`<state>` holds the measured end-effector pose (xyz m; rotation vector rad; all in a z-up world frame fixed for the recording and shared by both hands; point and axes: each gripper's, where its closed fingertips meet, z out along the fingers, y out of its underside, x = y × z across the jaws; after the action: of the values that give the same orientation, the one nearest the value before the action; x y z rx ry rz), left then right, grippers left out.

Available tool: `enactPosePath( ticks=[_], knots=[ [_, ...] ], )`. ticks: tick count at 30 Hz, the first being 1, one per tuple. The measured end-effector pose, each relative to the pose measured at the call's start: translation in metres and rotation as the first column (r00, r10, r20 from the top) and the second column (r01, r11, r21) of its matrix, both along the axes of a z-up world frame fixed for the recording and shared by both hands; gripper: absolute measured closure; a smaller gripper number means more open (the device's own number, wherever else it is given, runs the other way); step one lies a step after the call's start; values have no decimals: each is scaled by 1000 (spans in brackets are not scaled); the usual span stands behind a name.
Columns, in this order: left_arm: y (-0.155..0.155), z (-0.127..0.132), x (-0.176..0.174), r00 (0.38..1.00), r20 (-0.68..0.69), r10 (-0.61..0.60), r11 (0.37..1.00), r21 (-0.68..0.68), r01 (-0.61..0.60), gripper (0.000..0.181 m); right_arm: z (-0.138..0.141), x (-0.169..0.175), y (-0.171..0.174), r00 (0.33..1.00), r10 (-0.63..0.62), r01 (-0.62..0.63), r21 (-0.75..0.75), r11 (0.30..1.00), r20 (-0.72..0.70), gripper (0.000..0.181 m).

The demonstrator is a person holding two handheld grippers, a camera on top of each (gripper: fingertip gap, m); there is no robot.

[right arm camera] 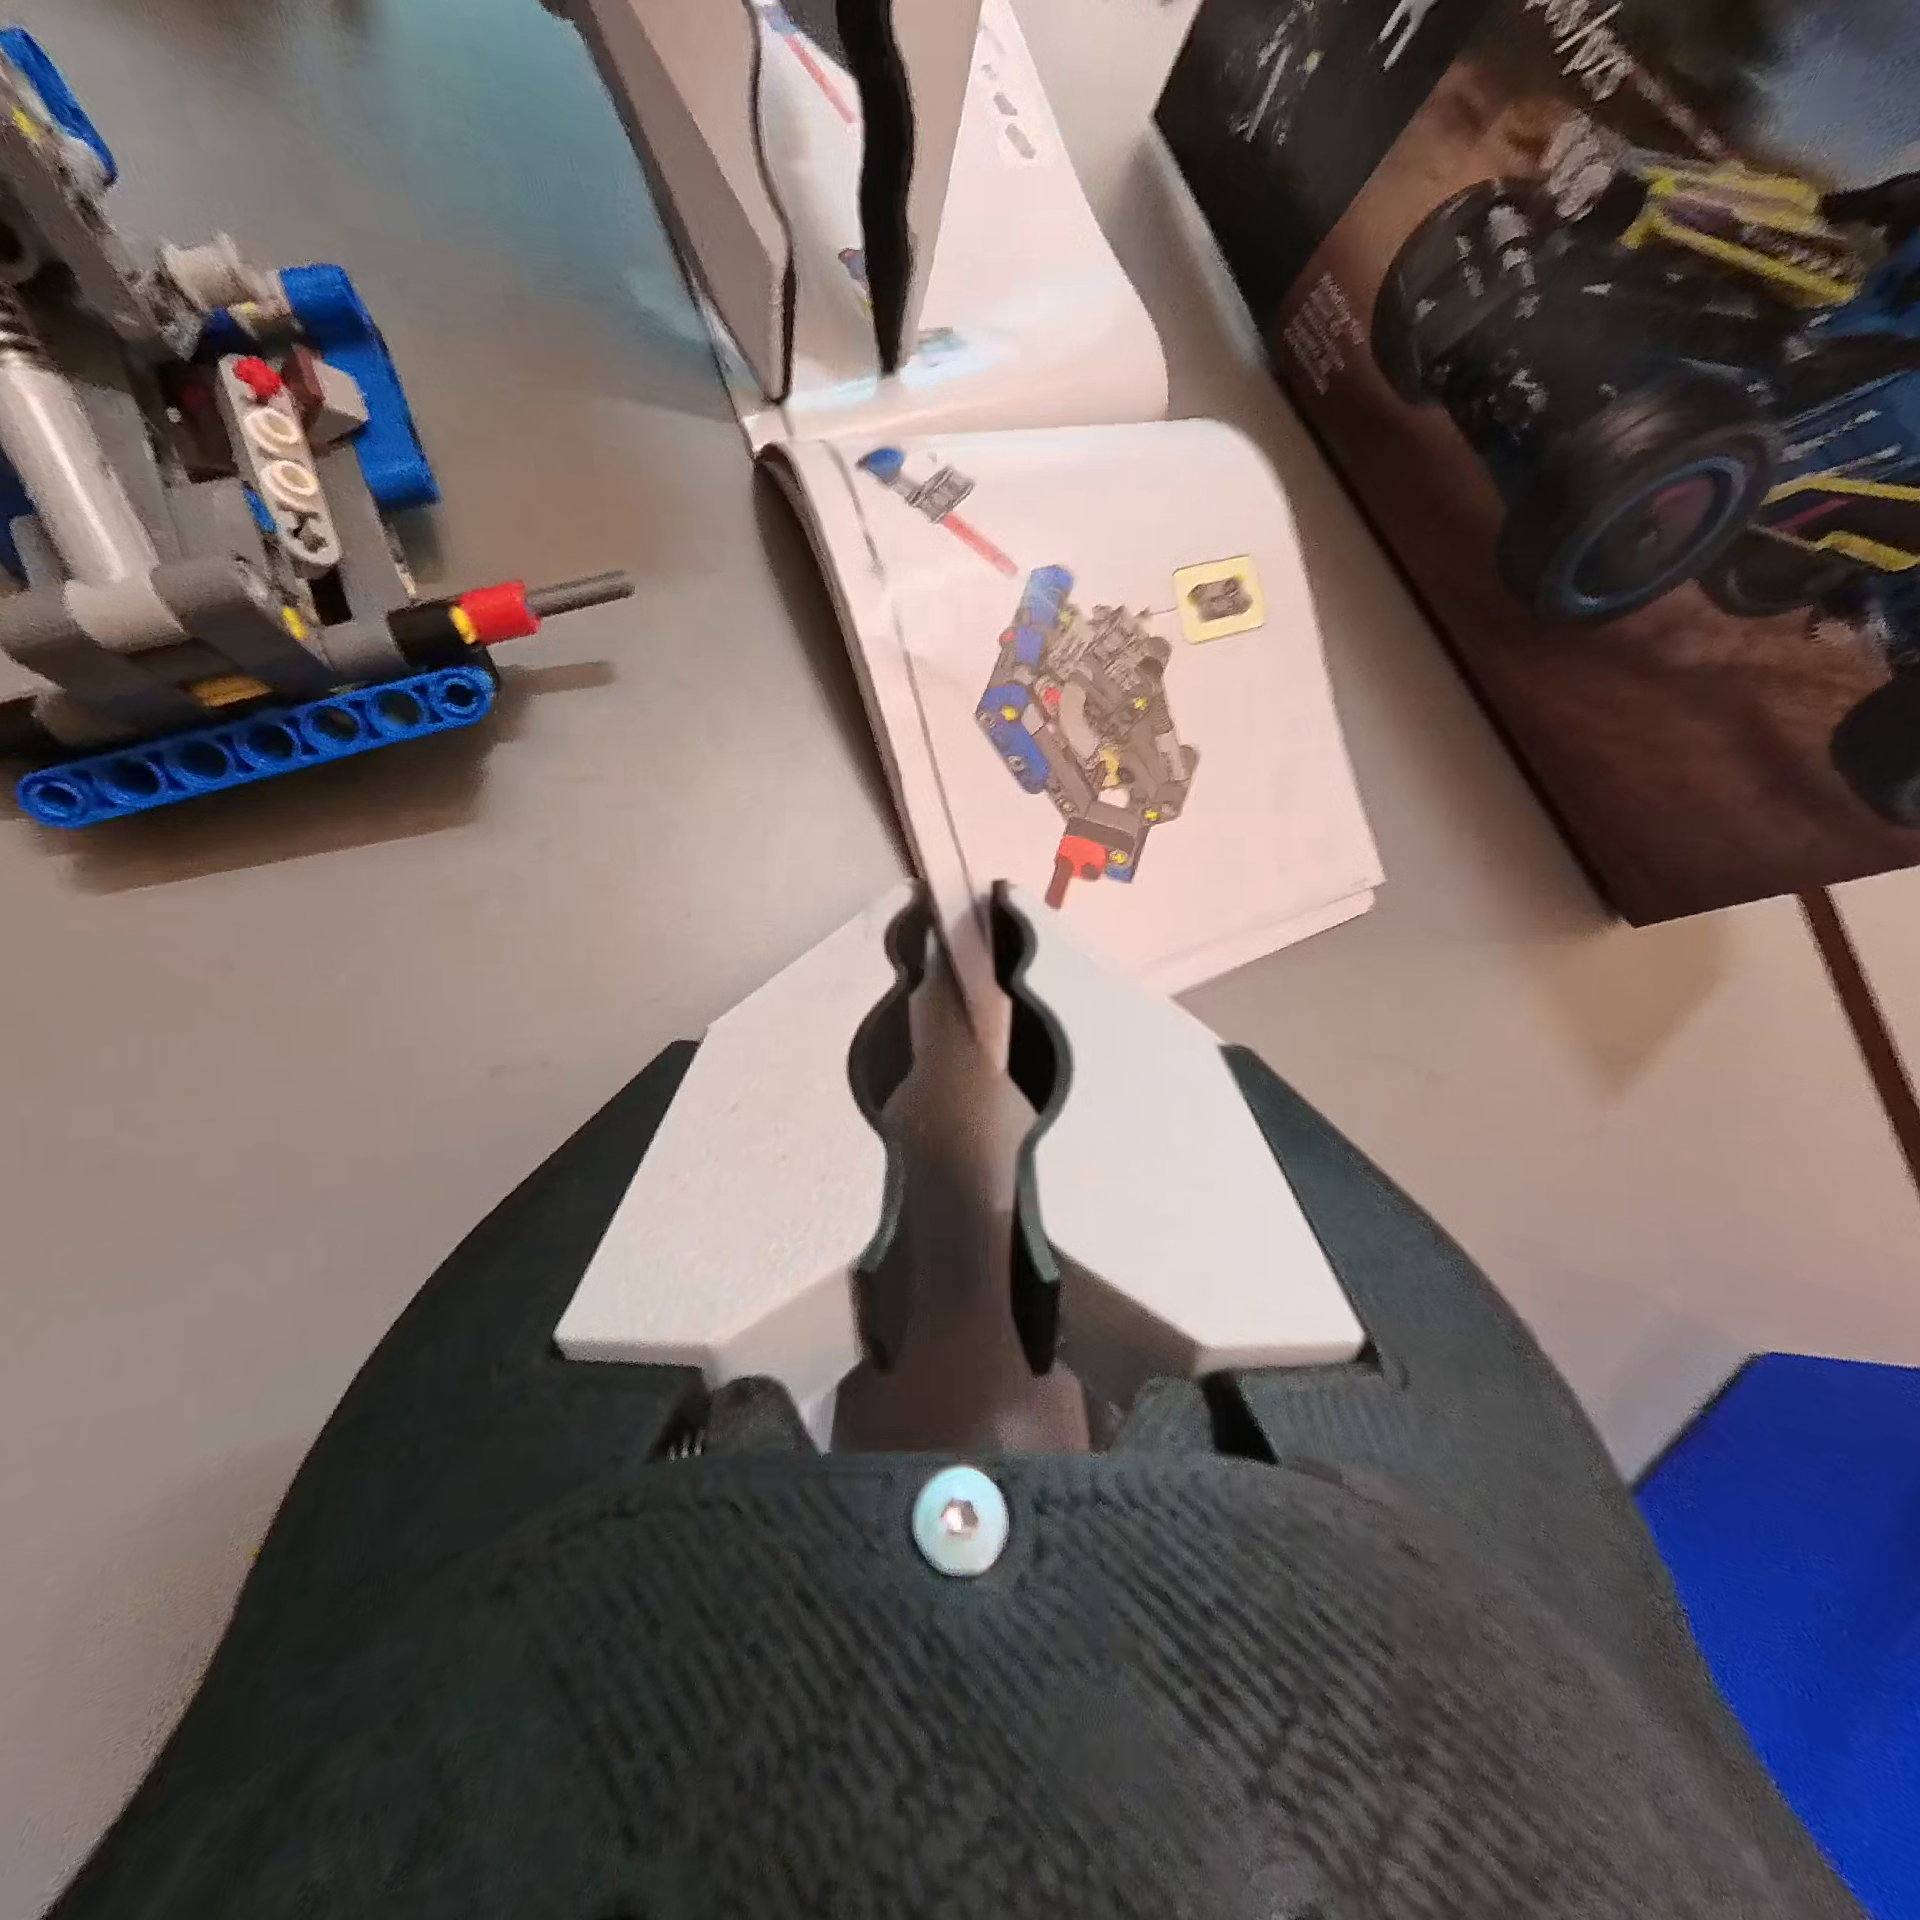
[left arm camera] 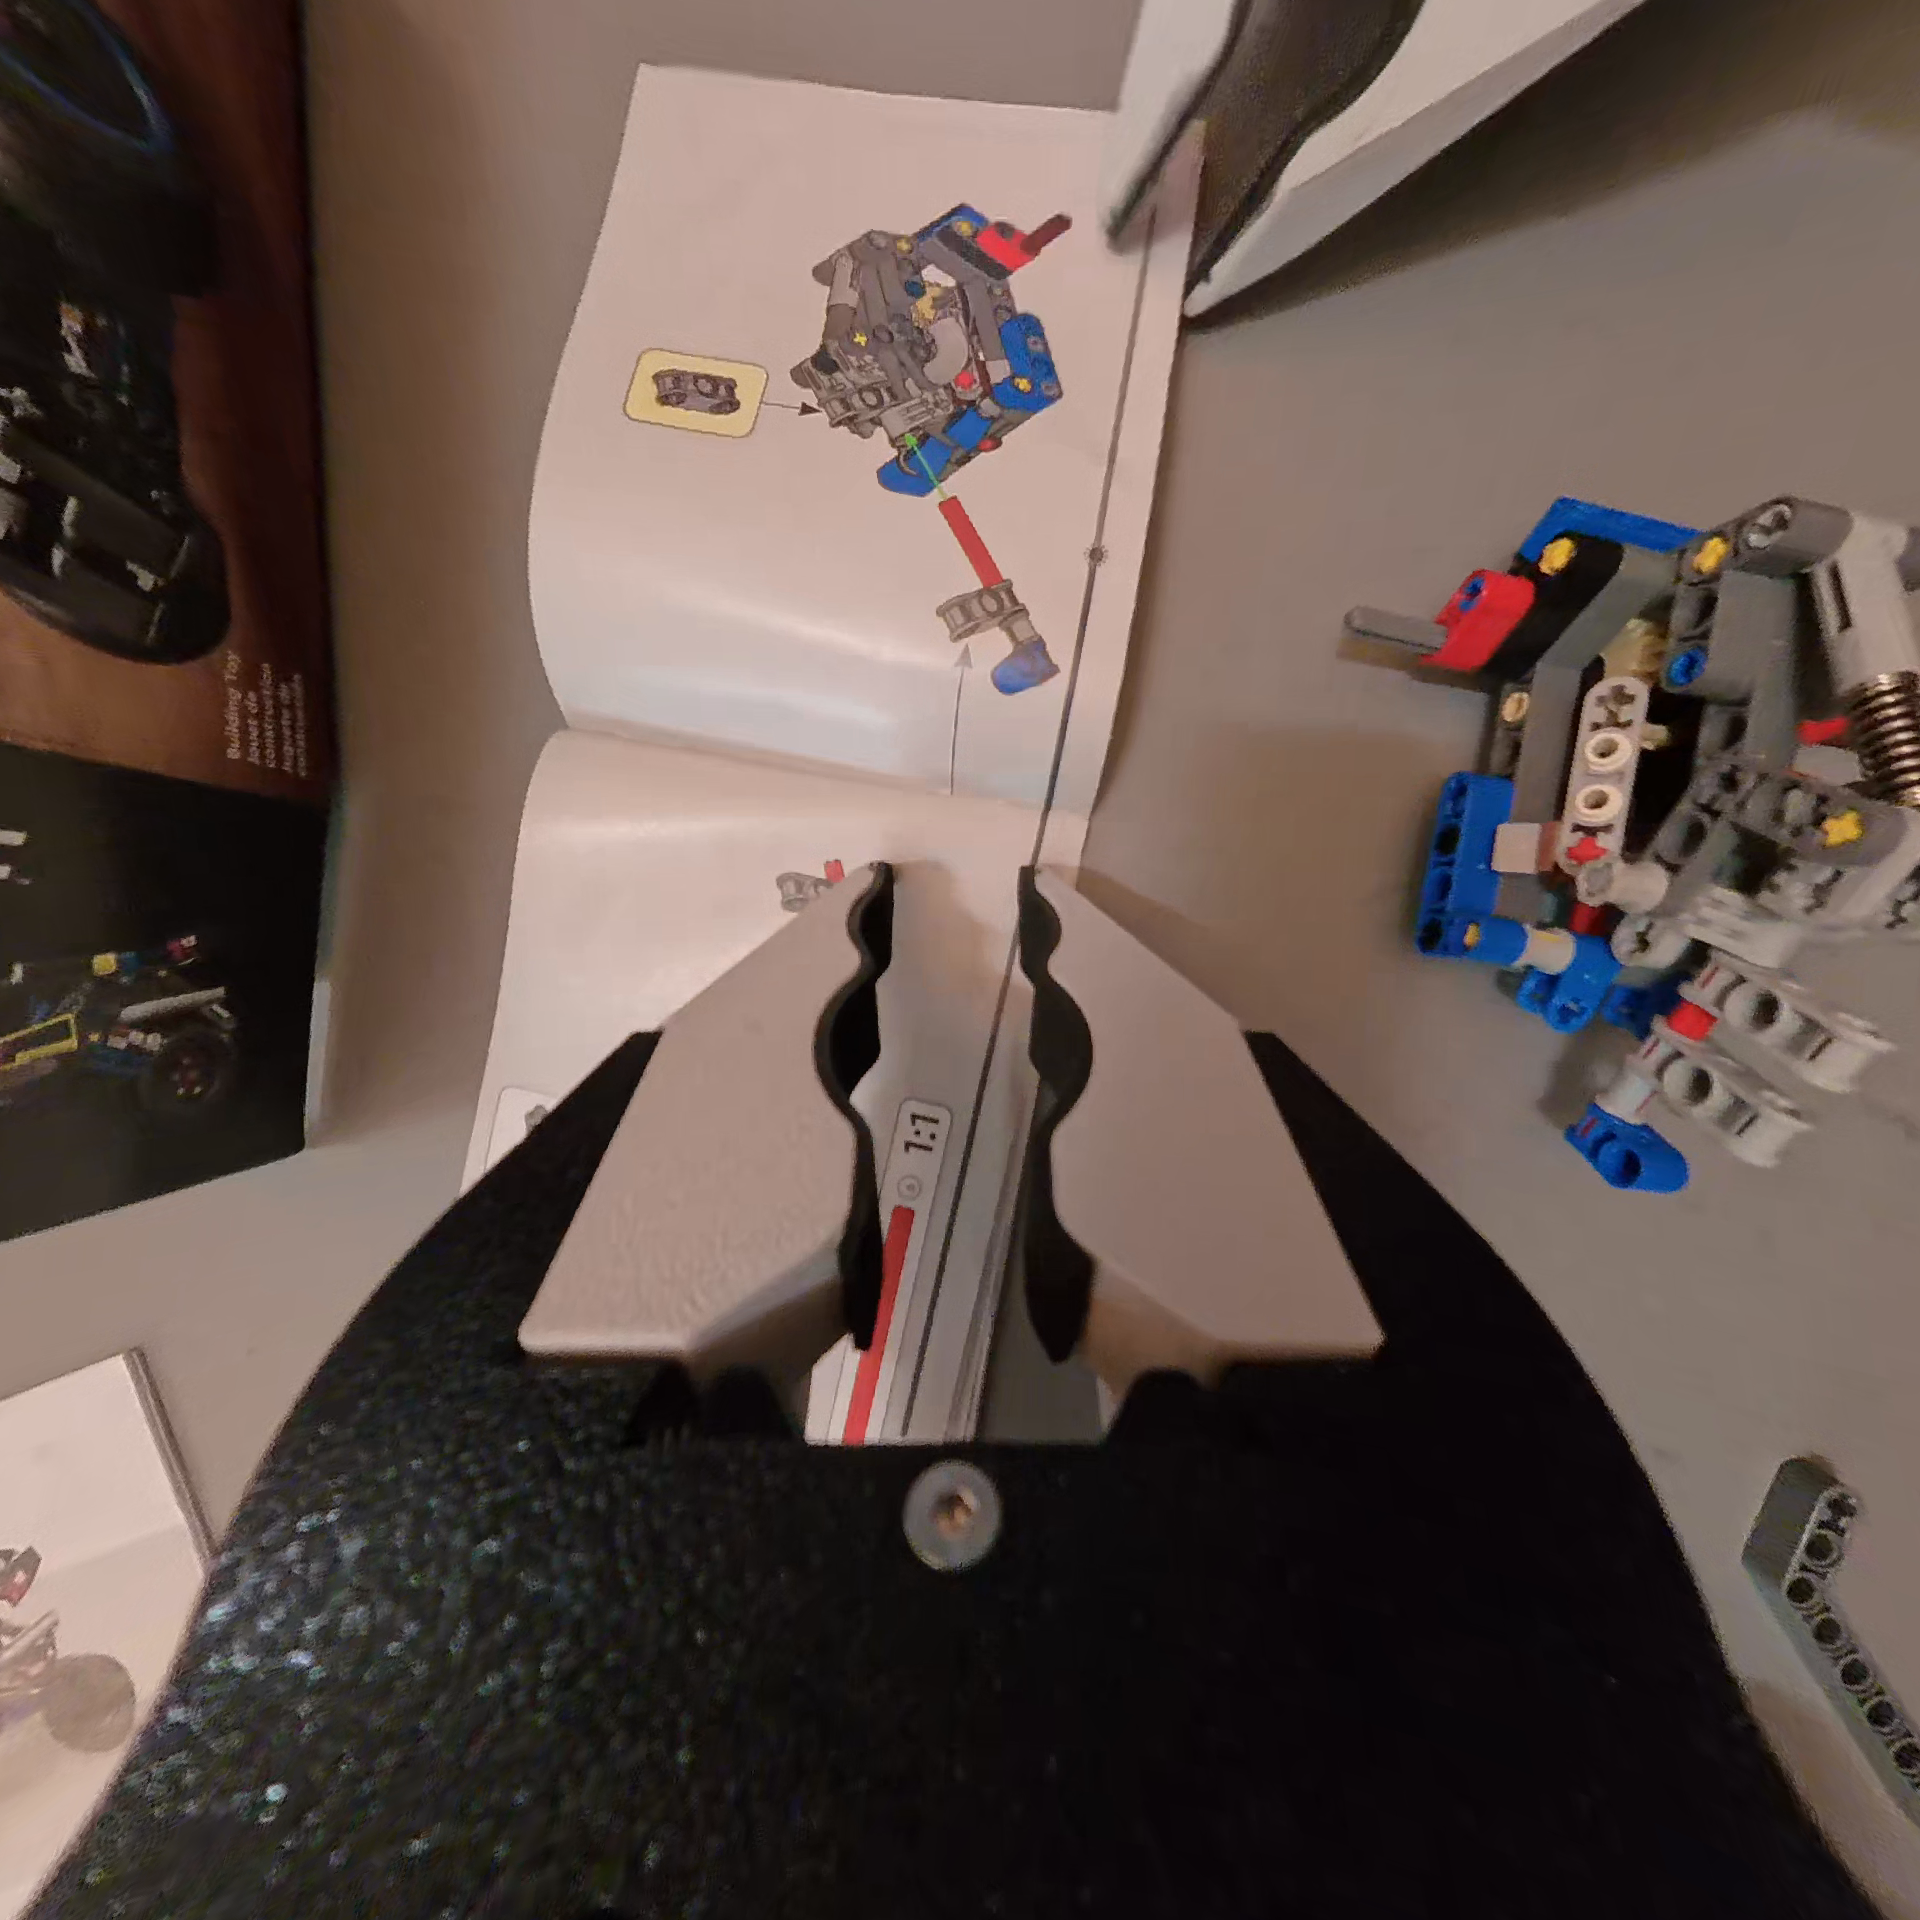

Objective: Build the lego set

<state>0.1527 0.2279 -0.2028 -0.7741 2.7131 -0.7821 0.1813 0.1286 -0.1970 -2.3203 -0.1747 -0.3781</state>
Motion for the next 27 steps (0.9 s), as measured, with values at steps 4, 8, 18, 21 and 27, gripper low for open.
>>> enactPosePath(
  ticks=[4,8,18,21,27],
  knots=[
    [-1,0,-1,1000,-3,-3,1000,-14,3,163,21,1,4,999,-16,22,123,992,-49,154],
    [-3,-1,-3,1000,-21,-17,1000,-22,17,168,2,9,-3,998,-33,34,33,999,-46,148],
    [-3,0,-4,1000,-23,-18,999,-36,17,169,-1,-2,6,998,35,-32,45,998,-61,174],
    [-4,0,-4,1000,-22,-18,999,-37,17,170,-1,-4,7,997,41,-38,49,998,-63,175],
    [-4,0,-4,1000,-17,-17,999,-37,16,170,-1,-11,8,994,61,-55,64,996,-89,177]
  ],
)
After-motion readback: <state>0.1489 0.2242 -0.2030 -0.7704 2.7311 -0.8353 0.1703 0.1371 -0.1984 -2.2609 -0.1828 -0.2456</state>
